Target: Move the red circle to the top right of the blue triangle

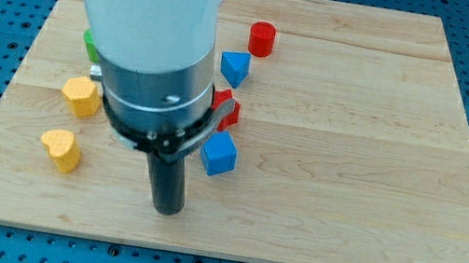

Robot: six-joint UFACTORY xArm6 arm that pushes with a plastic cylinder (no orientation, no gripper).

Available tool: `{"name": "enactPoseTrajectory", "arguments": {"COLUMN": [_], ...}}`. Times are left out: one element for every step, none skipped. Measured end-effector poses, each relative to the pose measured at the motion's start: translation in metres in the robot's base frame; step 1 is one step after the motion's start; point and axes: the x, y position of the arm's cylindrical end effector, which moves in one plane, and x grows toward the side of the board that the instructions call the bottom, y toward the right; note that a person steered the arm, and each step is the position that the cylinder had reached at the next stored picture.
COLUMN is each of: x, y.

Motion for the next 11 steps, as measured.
{"name": "enactPoseTrajectory", "arguments": {"x": [-0.056, -0.157, -0.231, -0.234, -0.264, -0.283, -0.283, -0.285, -0.285, -0.285, -0.285], "y": [-0.001, 0.007, 0.007, 0.030, 0.098, 0.139, 0.097, 0.080, 0.103, 0.106, 0.106]}}
